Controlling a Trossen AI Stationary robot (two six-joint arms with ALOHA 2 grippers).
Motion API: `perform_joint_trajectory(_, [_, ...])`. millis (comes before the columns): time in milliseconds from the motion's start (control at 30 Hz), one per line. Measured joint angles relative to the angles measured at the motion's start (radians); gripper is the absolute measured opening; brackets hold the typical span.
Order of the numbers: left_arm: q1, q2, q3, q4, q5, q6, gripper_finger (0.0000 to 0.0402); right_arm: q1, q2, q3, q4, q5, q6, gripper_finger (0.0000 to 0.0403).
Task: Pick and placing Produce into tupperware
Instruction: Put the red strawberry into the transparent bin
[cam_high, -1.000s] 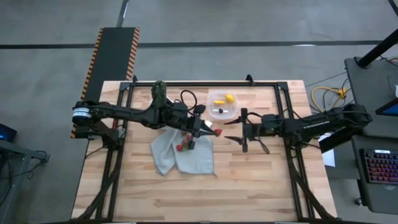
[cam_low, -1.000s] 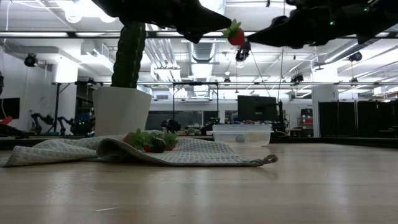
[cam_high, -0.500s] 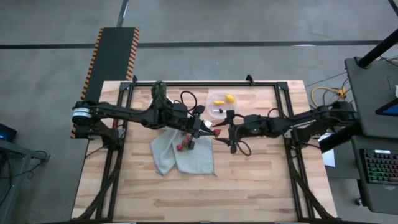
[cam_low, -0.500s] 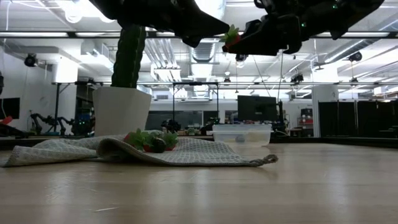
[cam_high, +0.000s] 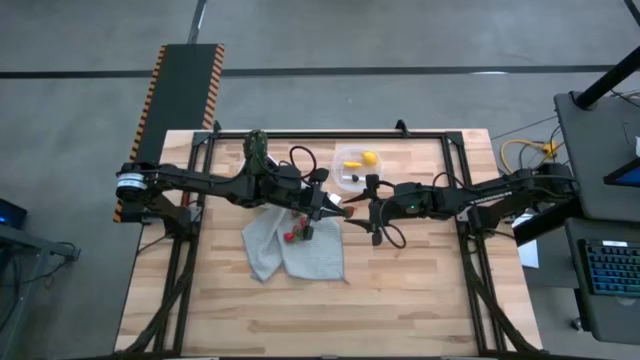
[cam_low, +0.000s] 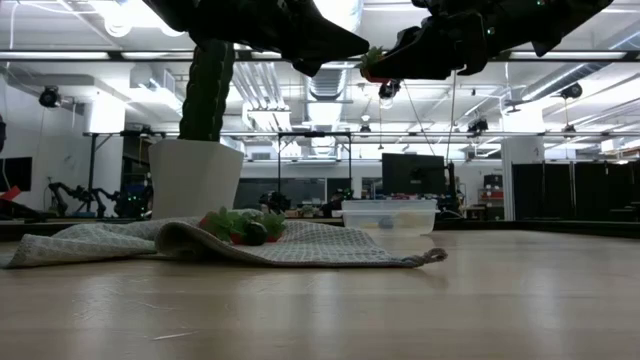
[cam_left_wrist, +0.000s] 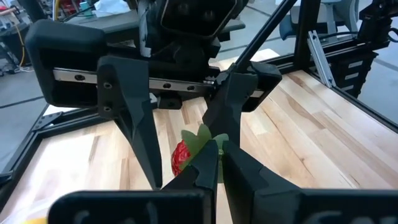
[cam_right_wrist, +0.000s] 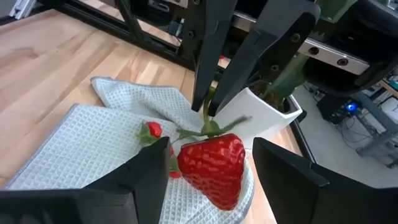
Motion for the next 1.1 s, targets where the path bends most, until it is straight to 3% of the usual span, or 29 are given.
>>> perform_joint_trajectory(300, [0.0, 0.0, -0.001, 0.007, 0.001, 0.0, 0.0, 0.0, 0.007, -0.001, -0.001, 0.0, 0.007, 0.02])
perform_joint_trajectory(633, [0.0, -0.001, -0.001, 0.007, 0.0, 0.0, 0.0, 0.0, 0.006, 0.0, -0.003, 0.025, 0.007, 0.0125])
perform_joint_trajectory(1100, [0.0, -0.001, 0.001, 0.007, 0.001, -0.001, 0.0, 0.0, 0.005, 0.0, -0.003, 0.025, 0.018, 0.0125])
